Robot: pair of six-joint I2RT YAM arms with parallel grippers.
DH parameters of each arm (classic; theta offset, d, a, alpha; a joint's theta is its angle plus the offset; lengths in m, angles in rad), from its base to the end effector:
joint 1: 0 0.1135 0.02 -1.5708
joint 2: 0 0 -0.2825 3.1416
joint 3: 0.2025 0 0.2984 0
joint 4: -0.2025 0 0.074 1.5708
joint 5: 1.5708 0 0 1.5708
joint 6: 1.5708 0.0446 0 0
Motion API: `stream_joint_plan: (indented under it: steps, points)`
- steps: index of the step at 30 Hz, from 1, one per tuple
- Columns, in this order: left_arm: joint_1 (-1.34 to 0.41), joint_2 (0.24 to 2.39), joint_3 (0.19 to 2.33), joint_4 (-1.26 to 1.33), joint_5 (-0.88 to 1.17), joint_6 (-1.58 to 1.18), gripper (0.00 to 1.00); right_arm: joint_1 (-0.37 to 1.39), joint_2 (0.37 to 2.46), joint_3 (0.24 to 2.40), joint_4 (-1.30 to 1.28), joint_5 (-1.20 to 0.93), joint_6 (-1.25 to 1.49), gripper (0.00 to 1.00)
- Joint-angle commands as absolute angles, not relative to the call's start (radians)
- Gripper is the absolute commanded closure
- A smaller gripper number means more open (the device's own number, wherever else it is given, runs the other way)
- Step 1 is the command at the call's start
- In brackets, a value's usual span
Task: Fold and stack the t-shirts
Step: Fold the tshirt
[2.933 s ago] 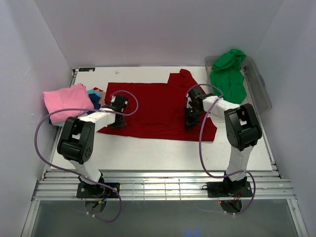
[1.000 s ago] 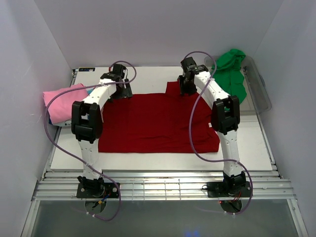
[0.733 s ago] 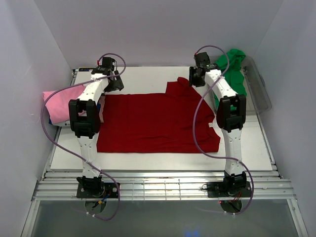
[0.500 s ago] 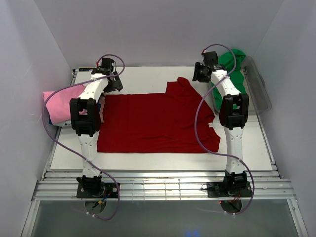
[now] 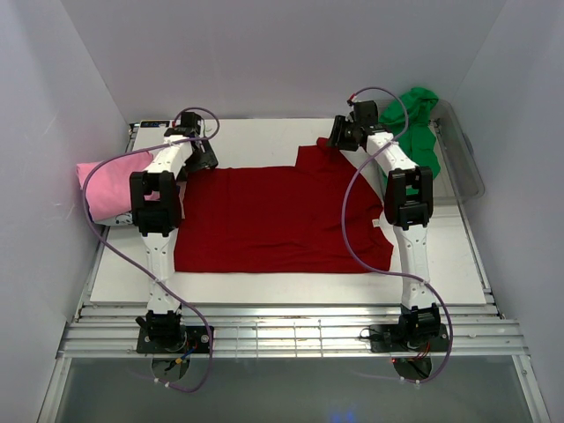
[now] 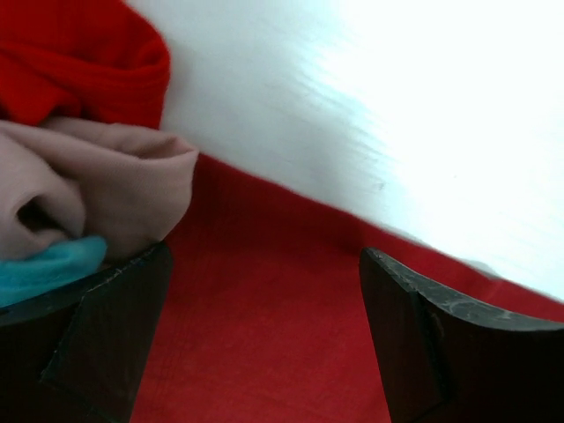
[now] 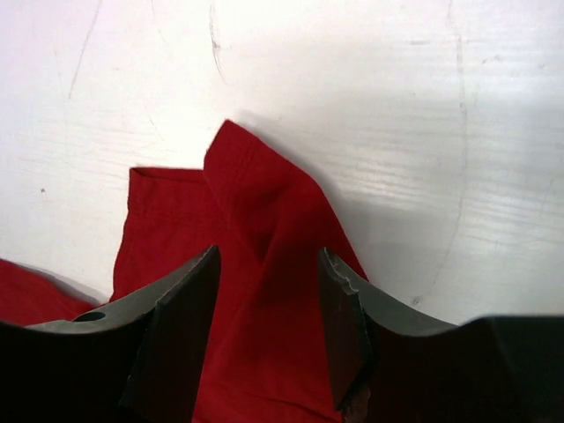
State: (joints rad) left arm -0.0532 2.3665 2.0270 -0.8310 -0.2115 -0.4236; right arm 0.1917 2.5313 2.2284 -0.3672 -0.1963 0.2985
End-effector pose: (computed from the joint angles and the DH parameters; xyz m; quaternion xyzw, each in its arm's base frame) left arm 0.5629 -0.0206 0.1621 -0.2001 0.9540 0.0538 0.2165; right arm 0.6273 0.1306 0.1724 0.0052 0.8970 0.1907 0.3988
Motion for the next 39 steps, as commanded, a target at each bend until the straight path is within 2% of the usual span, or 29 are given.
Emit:
stream_joint_plan:
  steps: [1,19,20,23,24,26,32,39]
  points:
    - [-0.043,2.367,2.091,-0.807,-0.183,-0.446,0.02,0.187,2.540,2.249,-0.255,-0.209,0.318,0.46]
    - [-0.034,2.369,2.102,-0.801,-0.140,-0.482,0.02,0.187,2.649,2.310,-0.175,-0.210,0.356,0.43]
    - [-0.034,2.365,2.094,-0.801,-0.141,-0.482,0.02,0.187,2.652,2.310,-0.172,-0.206,0.356,0.44]
    - [-0.032,2.350,2.074,-0.799,-0.144,-0.476,0.02,0.189,2.645,2.304,-0.164,-0.173,0.359,0.70]
    - [-0.031,2.347,2.068,-0.801,-0.146,-0.472,0.02,0.187,2.637,2.296,-0.150,-0.163,0.357,0.83]
    - [-0.032,2.339,2.057,-0.799,-0.147,-0.469,0.02,0.187,2.605,2.258,-0.132,-0.127,0.350,0.91]
    - [-0.028,2.344,2.062,-0.798,-0.146,-0.472,0.02,0.187,2.487,2.160,-0.092,-0.037,0.299,0.92]
    - [-0.025,2.391,2.118,-0.811,-0.163,-0.509,0.02,0.187,2.315,1.972,-0.077,-0.029,0.250,0.92]
